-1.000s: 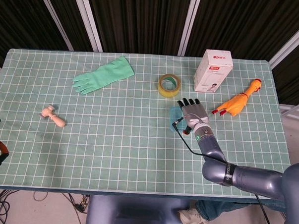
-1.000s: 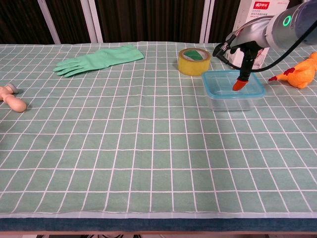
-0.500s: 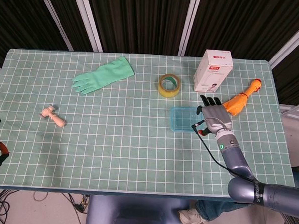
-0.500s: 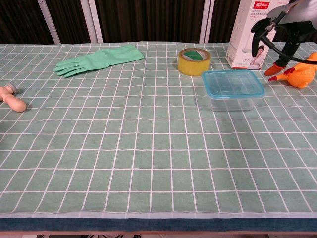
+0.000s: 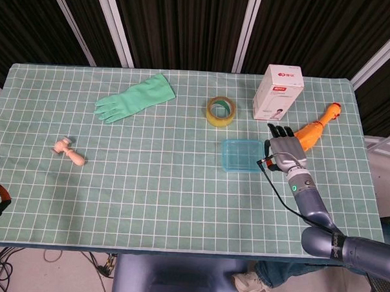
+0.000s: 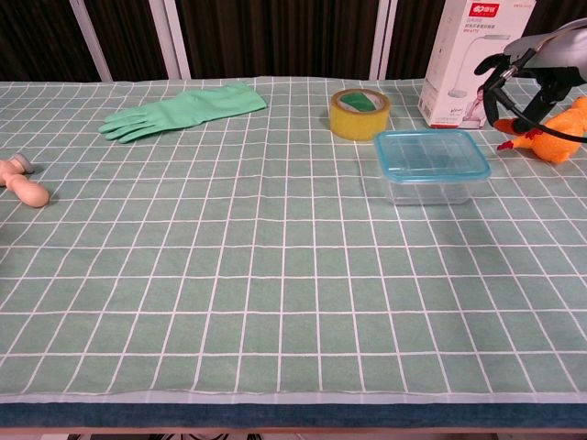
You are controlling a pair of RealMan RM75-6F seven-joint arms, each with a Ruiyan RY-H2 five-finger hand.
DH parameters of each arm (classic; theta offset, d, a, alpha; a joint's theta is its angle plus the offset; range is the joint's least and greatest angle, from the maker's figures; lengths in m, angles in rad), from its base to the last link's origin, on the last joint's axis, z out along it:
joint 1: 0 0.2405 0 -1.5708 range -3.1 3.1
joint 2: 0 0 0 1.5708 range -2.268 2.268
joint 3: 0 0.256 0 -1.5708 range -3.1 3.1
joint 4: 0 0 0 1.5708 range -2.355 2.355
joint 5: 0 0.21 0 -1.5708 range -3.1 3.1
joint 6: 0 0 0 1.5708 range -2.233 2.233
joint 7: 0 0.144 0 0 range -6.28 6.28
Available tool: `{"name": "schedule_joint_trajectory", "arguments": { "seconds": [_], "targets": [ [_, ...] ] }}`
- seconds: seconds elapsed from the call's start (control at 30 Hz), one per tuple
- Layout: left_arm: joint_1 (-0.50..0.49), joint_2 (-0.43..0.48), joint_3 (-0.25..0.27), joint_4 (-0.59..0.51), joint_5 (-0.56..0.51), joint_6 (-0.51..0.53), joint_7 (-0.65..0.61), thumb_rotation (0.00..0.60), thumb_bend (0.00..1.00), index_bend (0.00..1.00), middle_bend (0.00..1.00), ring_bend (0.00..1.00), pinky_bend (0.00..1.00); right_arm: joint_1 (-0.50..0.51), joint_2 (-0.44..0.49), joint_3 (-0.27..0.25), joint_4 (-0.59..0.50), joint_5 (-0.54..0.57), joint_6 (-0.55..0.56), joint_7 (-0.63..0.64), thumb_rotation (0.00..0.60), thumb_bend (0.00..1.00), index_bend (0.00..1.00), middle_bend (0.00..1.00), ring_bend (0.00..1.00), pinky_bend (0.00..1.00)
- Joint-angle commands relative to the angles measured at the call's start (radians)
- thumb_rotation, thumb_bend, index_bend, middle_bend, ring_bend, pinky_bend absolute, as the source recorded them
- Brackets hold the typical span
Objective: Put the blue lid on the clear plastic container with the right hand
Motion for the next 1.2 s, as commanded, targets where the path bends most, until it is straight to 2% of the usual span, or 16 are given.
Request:
{"name": "schedule_joint_trajectory", "arguments": {
  "seconds": [0.03, 0.33, 0.67, 1.2],
  "targets": [
    [0.0, -0.001, -0.001, -0.001, -0.002, 0.0, 0.002, 0.6, 0.81, 0.07, 0.0, 0.0, 0.0, -0.002, -0.006, 0.002, 0.016, -0.001, -0.022, -0.004, 0.6, 0.49, 0.55, 0.0, 0.0, 0.0],
    [-0.001, -0.003, -0.002, -0.001, -0.007, 0.002, 0.007, 0.6, 0.81, 0.07, 0.0, 0.0, 0.0, -0.017, -0.021, 0.012, 0.046, -0.012, -0.037, 0.003, 0.6, 0.49, 0.56, 0.0, 0.0, 0.0],
    [-0.002, -0.005, 0.0, -0.001, -0.008, 0.002, 0.012, 0.6, 0.81, 0.07, 0.0, 0.0, 0.0, -0.037, -0.043, 0.021, 0.066, -0.025, -0.043, 0.018, 0.6, 0.49, 0.67, 0.0, 0.0, 0.0],
    [-0.004, -0.003, -0.003, -0.003, -0.02, -0.004, 0.014, 0.6, 0.81, 0.07, 0.0, 0.0, 0.0, -0.032, -0.105, 0.042, 0.081, -0.054, -0.062, 0.007, 0.6, 0.49, 0.68, 0.0, 0.0, 0.0]
  ]
}}
